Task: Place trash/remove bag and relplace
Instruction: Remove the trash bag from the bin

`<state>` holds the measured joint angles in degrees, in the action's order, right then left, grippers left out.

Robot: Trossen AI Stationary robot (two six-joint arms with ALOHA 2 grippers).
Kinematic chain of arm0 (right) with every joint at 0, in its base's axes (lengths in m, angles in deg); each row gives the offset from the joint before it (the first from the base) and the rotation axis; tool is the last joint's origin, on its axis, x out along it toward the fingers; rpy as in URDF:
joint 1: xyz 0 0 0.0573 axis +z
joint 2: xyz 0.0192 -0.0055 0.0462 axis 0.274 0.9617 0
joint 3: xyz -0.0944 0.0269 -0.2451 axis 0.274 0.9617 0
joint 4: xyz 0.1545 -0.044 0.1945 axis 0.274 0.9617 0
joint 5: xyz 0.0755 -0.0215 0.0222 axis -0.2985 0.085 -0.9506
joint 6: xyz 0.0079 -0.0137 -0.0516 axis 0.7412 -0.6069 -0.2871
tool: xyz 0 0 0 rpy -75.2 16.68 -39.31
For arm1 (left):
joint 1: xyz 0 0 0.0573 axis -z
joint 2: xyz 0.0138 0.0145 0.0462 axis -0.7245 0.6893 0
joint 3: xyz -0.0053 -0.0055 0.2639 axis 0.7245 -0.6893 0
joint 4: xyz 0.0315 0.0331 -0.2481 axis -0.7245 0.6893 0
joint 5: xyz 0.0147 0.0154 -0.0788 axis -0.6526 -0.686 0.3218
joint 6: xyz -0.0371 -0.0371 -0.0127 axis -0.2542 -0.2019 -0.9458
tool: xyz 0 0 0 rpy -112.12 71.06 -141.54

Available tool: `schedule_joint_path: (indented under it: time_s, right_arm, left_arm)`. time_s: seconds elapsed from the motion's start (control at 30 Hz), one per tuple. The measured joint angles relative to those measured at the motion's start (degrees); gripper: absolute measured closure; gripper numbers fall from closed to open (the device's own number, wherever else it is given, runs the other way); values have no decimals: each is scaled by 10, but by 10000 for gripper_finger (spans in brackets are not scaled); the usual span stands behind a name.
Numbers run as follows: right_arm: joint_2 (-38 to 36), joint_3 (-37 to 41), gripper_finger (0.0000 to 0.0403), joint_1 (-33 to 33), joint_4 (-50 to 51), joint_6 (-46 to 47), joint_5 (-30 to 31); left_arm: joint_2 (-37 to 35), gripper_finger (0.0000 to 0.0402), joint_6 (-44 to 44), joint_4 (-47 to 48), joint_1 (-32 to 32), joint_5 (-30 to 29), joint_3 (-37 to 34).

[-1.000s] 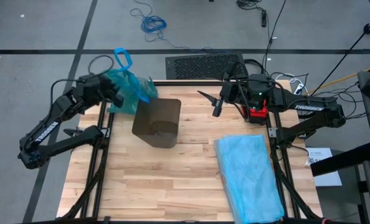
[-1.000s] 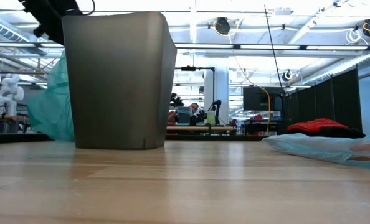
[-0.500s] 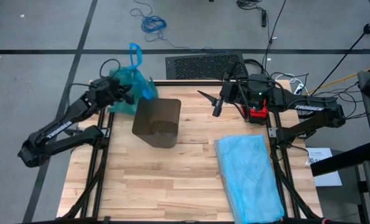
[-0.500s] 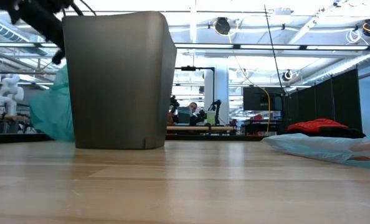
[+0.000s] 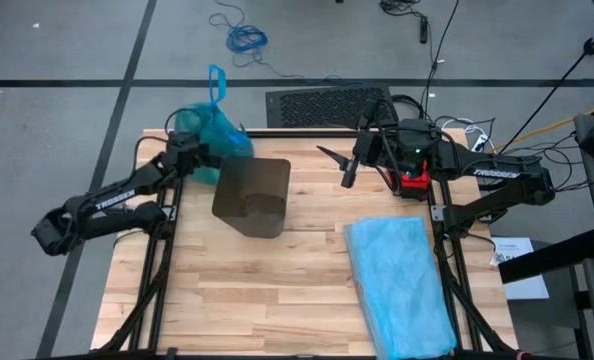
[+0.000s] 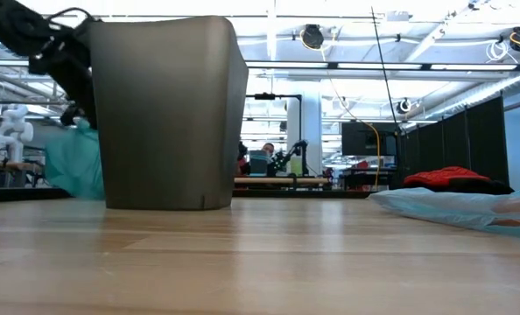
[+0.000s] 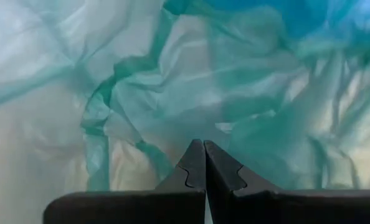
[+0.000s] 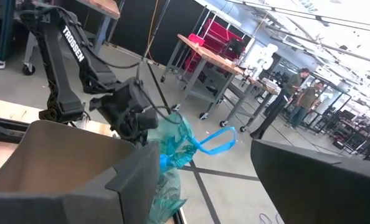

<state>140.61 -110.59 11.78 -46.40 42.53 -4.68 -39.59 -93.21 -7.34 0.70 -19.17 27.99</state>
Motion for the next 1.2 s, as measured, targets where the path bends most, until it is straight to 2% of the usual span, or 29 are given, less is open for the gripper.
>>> schedule_joint_path:
  time_s: [0.2,0.47,0.8,1.03,1.2]
  right_arm:
    - [0,0,156,0,0,1,0]
    - [0,0,156,0,1,3,0]
    - [0,0,156,0,23,10,0]
    - [0,0,156,0,123,73,0]
    - [0,0,156,0,166,96,0]
  left_arm:
    - [53,401,-28,-66,0,2,-40]
    - [131,401,-29,-55,0,-31,-43]
    - [196,401,-29,-37,22,-77,-43]
    - [238,401,-25,-33,24,-70,-43]
    - [240,402,32,-47,24,-14,-40]
